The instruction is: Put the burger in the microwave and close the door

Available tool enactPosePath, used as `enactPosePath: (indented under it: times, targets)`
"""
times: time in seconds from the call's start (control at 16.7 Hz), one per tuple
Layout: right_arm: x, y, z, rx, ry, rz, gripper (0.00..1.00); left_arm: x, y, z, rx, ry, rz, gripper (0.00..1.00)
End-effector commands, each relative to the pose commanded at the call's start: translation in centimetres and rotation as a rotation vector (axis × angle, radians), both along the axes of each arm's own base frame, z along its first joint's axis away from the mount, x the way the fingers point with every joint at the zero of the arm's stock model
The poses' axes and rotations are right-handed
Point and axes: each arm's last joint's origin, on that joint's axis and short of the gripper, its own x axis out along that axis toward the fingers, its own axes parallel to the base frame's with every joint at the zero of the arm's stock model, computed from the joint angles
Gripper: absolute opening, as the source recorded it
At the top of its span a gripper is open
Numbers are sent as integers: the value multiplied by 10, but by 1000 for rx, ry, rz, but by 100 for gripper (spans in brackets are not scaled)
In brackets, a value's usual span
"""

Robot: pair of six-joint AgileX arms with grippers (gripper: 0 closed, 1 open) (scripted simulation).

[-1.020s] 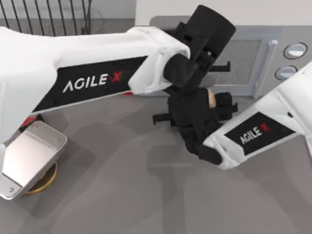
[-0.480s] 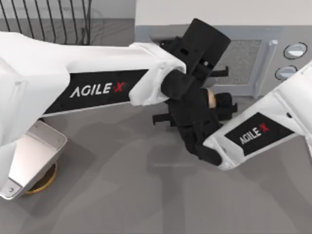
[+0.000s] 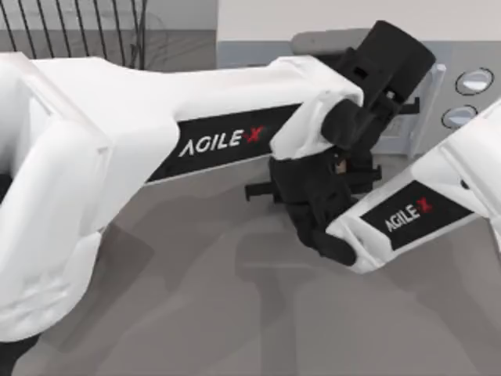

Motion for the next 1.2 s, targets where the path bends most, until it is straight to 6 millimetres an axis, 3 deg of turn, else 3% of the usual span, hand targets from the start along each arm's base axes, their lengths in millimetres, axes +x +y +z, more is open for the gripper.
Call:
enactPosePath:
  times: [0.36,0.78,0.96,1.2]
  targets:
    - [0,0,0,0,0,0,100,-2,-42,-4,13,1,16,0]
    - [0,0,0,0,0,0,100,1,-44,-2,14,-3,21,0]
    - [0,0,0,0,0,0,100,11,-52,-5,17,2,9,0]
    - [0,0,0,0,0,0,100,40,-61,-5,1,1,3,0]
